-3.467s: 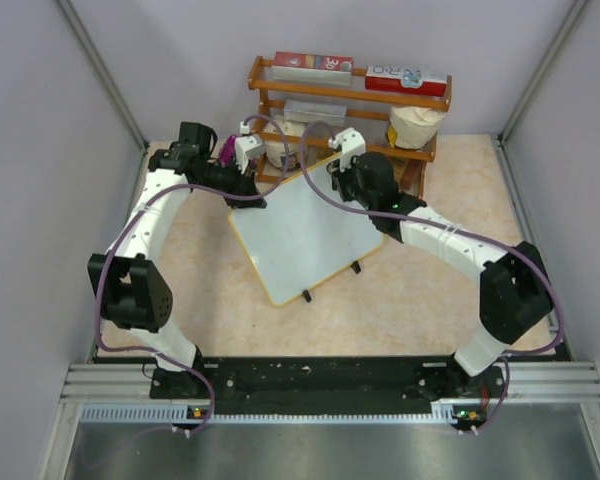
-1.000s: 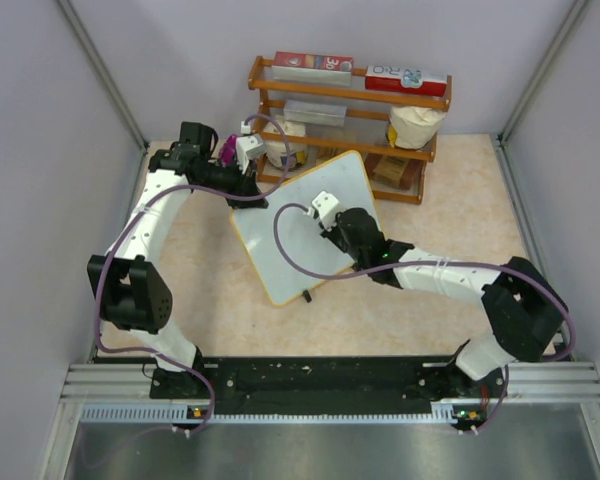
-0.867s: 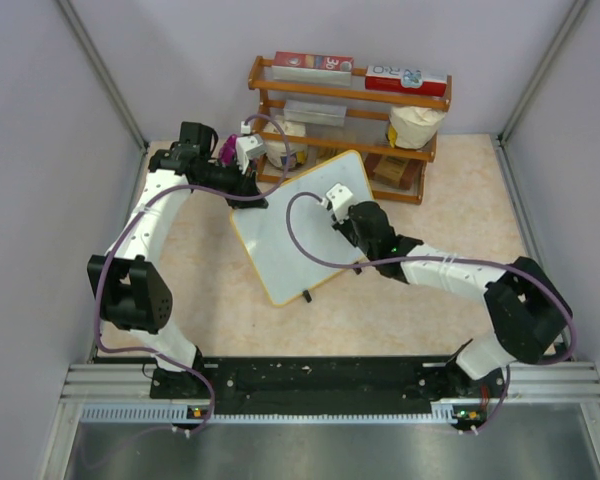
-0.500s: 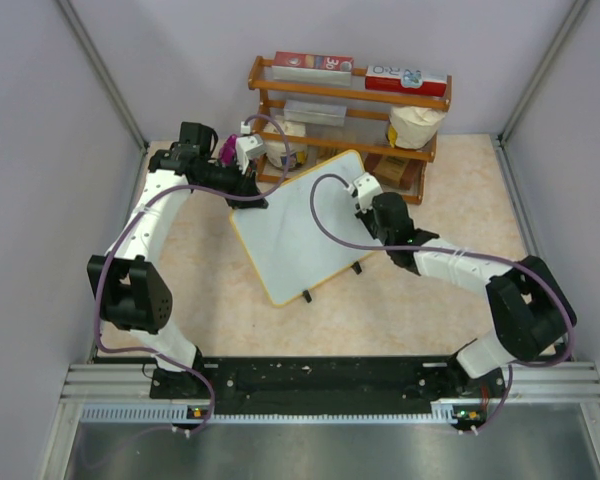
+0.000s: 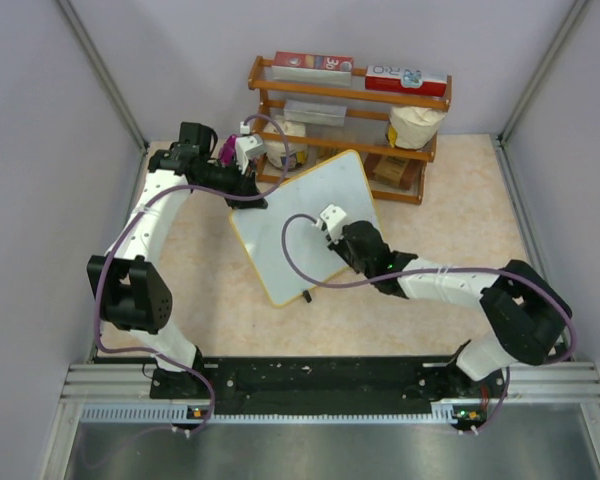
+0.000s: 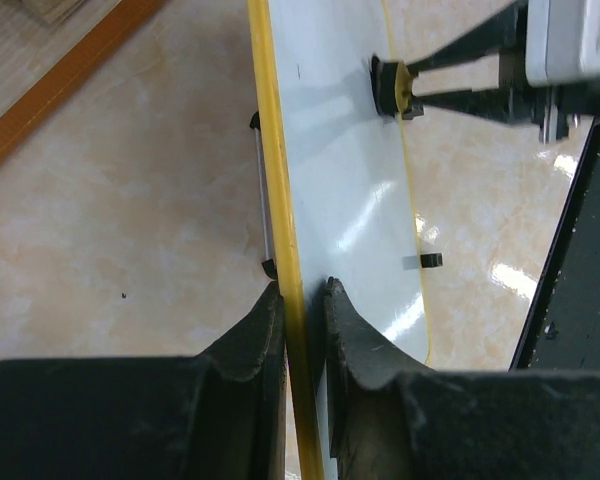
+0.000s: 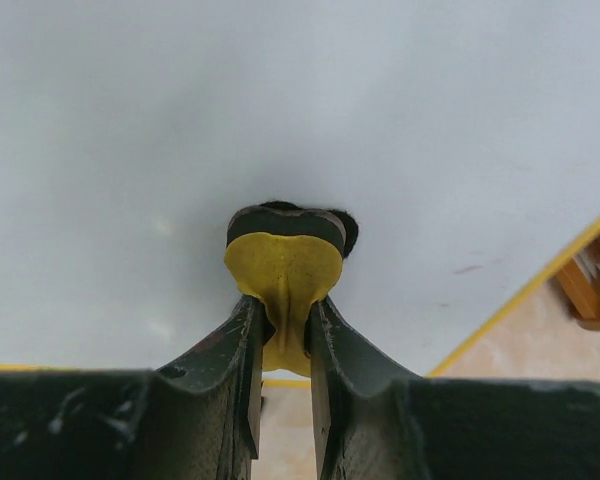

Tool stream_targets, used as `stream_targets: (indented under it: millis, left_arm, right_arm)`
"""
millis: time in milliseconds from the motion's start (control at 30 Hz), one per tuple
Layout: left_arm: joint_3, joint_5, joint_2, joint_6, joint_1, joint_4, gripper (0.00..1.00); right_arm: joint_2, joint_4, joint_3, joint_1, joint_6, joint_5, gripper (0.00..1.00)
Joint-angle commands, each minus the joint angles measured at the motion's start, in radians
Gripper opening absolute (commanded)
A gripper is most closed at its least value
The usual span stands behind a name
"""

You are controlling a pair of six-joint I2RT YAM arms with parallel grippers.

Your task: Erase the whiteboard

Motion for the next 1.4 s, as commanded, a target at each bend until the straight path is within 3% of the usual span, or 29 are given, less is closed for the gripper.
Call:
stream_targets:
  millis: [0, 367, 733, 900, 1200, 1367]
  left_arm:
    - [-0.019, 0.004, -0.011, 0.075, -0.030, -0.040, 0.00]
    - [-0.031, 0.004, -0.020, 0.074, -0.030, -0.045, 0.00]
    - [-0.034, 0.005, -0.020, 0.071, -0.030, -0.039, 0.00]
    - [-0.030, 0.005, -0.026, 0.065, -0.030, -0.039, 0.00]
    - [-0.031, -0.013, -0.029, 0.063, -0.030, -0.037, 0.00]
    - [-0.030, -0.024, -0.029, 0.060, -0.030, -0.033, 0.00]
  right_arm:
    - [0.051, 0.041, 0.052, 0.124, 0.016, -0.036, 0.00]
    - [0.222, 0.007, 0.260, 0.357, -0.016, -0.017, 0.00]
    - [0.288, -0.108, 0.392, 0.478, -0.018, -0.037, 0.00]
    - [0.227, -0.125, 0.356, 0.478, -0.038, -0.007, 0.00]
    - [-0.033, -0.171, 0.227, 0.462, -0.119, 0.059, 0.00]
    - [-0.115, -0.209, 0.211, 0.333, -0.110, 0.014, 0.00]
